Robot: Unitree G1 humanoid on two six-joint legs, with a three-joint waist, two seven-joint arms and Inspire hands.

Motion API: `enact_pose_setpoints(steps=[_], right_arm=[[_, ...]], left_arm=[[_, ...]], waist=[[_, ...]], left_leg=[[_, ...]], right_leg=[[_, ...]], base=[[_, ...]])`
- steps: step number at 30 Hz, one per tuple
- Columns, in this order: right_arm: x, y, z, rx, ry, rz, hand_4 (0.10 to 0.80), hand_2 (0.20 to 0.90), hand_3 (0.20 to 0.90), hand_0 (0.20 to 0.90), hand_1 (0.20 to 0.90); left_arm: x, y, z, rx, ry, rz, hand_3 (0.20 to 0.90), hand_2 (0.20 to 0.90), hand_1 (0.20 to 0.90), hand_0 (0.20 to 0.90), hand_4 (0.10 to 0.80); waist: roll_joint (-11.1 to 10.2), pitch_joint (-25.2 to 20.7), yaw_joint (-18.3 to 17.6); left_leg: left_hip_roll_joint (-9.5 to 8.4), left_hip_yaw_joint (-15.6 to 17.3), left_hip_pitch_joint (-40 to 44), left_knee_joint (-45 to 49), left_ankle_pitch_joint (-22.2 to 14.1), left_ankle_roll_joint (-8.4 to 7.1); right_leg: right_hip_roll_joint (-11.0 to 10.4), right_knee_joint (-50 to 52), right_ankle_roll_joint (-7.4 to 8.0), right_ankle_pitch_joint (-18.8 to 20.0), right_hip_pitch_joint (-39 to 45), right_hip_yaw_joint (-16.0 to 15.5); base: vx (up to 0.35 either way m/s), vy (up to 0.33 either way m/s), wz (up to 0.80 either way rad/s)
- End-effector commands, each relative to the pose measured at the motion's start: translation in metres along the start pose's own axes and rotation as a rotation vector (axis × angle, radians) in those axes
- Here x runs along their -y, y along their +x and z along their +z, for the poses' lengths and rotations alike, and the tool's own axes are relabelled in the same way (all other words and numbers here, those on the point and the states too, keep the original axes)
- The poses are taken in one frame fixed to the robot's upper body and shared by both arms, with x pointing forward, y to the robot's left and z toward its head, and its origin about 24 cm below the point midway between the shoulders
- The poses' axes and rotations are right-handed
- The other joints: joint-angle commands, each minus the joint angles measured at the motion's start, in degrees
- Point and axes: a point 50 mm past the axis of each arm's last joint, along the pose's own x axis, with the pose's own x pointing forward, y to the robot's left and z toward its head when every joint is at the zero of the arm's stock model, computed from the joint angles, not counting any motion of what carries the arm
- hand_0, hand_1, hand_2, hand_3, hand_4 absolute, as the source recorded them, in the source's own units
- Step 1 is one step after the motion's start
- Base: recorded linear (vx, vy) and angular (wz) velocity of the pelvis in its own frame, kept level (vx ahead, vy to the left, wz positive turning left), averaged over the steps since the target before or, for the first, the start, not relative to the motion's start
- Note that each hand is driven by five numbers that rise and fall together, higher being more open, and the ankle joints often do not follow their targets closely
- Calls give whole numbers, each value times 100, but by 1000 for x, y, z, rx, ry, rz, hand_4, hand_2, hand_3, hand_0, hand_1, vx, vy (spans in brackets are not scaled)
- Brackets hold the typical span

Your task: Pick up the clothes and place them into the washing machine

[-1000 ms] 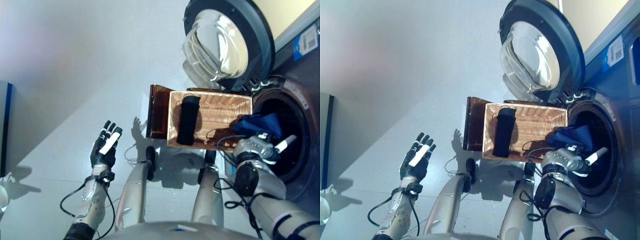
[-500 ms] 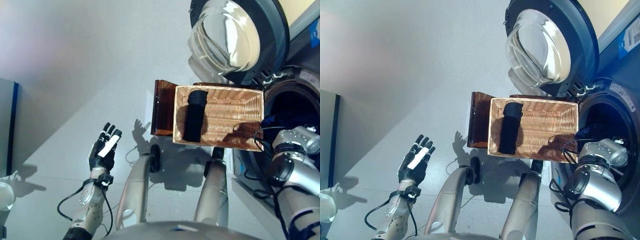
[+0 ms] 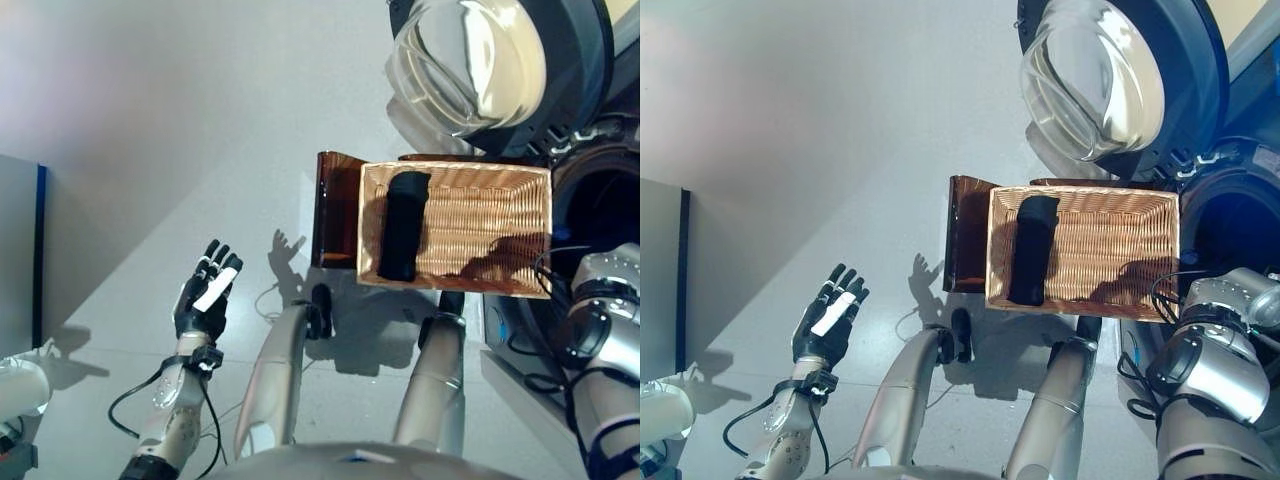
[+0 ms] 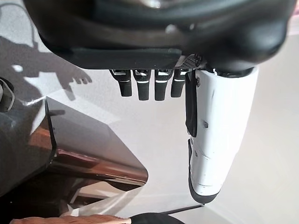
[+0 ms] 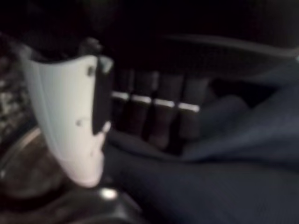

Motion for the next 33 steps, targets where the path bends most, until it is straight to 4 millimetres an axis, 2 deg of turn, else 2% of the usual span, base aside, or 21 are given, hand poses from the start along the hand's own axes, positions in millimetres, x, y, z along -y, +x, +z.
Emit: enact_pose_setpoints(steps=[1,2,3,5,6,8,10,11,12,13,14,15,16,17,18,19,20,21,29,33], right_arm=[[-32,11,49,205,-49,185,800,900,900,900,900],[-30,11,46,195,-59,187,800,900,900,900,900],[-28,11,43,181,-72,189,800,900,900,900,900],[-24,13,39,160,-97,193,800,900,900,900,900],[-16,13,26,114,-148,223,800,900,900,900,900],[-8,14,20,99,-184,222,800,900,900,900,900],[3,17,9,74,-368,248,800,900,900,900,900],[2,17,9,74,-375,248,800,900,900,900,900],[3,14,0,86,-595,319,800,900,900,900,900],[2,13,-1,87,-599,320,800,900,900,900,900],[5,12,-8,105,-752,378,800,900,900,900,900],[4,10,-10,117,-815,406,800,900,900,900,900],[4,7,-15,126,-874,448,800,900,900,900,900],[5,5,-18,131,-905,469,800,900,900,900,900],[5,5,-19,131,-906,469,800,900,900,900,900],[8,4,-21,140,-931,481,800,900,900,900,900],[9,4,-22,140,-932,481,800,900,900,900,900],[13,4,-24,134,-937,485,800,900,900,900,900],[17,-13,-44,196,-1139,648,800,900,900,900,900],[18,-26,-55,300,-1269,781,800,900,900,900,900]], left_arm=[[-3,-2,32,165,30,-15,900,900,900,900,800],[-3,-2,32,163,25,-13,900,900,900,900,800],[-3,-1,32,163,24,-11,900,900,900,900,800],[-4,-1,32,165,23,-9,900,900,900,900,800],[-3,-1,31,161,17,-15,900,900,900,900,800],[-2,0,32,162,19,-21,900,900,900,900,800],[-3,0,31,149,25,-33,900,900,900,900,800],[-3,-1,30,148,23,-31,900,900,900,900,800],[-3,-1,32,151,35,-46,900,900,900,900,800],[-3,-1,31,151,33,-44,900,900,900,900,800],[-2,-2,33,153,48,-59,900,900,900,900,800],[-3,-3,33,152,51,-61,900,900,900,900,800],[-3,-3,33,154,52,-63,900,900,900,900,800],[-3,-3,33,155,57,-66,900,900,900,900,800],[-3,-4,33,155,57,-65,900,900,900,900,800],[-4,-4,35,165,62,-64,900,900,900,900,800],[-4,-4,35,164,63,-63,900,900,900,900,800],[-5,-4,35,167,66,-60,900,900,900,900,800],[-7,-1,36,183,82,-52,900,900,900,900,800],[-10,-1,39,213,94,-33,900,900,900,900,800]], waist=[[51,-375,-63],[48,-341,-68],[40,-381,-52],[28,-382,-47],[30,-332,-46],[16,-357,-40],[-18,-343,-4],[-10,-310,-17],[-21,-296,38],[-20,-329,40],[-22,-295,63],[-16,-252,60],[-16,-234,57],[-16,-220,50],[-20,-253,57],[-26,-215,41],[-30,-246,50],[-35,-209,36],[-190,-220,1],[-319,-246,4]], left_leg=[[268,-466,68,-439,368,-677],[271,-425,28,-461,487,-652],[264,-457,79,-461,370,-674],[271,-445,83,-464,368,-675],[279,-391,47,-497,503,-645],[271,-421,111,-486,377,-668],[272,-390,160,-567,401,-667],[279,-344,124,-599,541,-639],[272,-316,162,-725,616,-624],[268,-355,226,-710,460,-655],[255,-339,274,-820,500,-643],[252,-279,248,-919,695,-604],[253,-259,288,-1018,741,-601],[238,-248,324,-1103,783,-598],[231,-293,390,-1092,623,-632],[203,-236,412,-1333,891,-602],[198,-284,484,-1313,716,-637],[178,-234,497,-1534,989,-603],[116,-262,967,-2472,1430,-688],[147,-335,1200,-2850,1619,-735]], right_leg=[[238,799,-567,-424,88,-147],[228,756,-594,-305,52,-170],[241,783,-570,-413,90,-148],[242,777,-575,-411,91,-149],[235,710,-602,-269,54,-168],[251,735,-583,-380,99,-136],[252,642,-577,-319,137,-136],[239,586,-602,-181,107,-160],[233,439,-597,-72,137,-156],[247,481,-569,-219,188,-131],[233,342,-543,-135,239,-145],[214,203,-556,72,221,-173],[205,94,-544,134,259,-189],[204,1,-530,185,307,-196],[213,42,-499,33,361,-175],[195,-263,-496,314,417,-229],[204,-215,-465,148,477,-210],[179,-473,-468,407,536,-270],[170,-1559,-349,863,1154,-497],[159,-1959,-286,1064,1441,-648]], base=[[-7,-1,-4],[84,-2,-4],[-22,11,-3],[-4,8,-1],[-77,16,-1],[43,-4,-2],[-7,-3,-3],[-105,11,-7],[-2,2,-7],[87,-6,-9],[-1,11,-7],[-102,25,-8],[-96,28,-7],[104,1,-5],[11,19,-5],[116,4,-4],[-77,30,-5],[25,8,-3],[5,-17,3],[37,-50,7]])
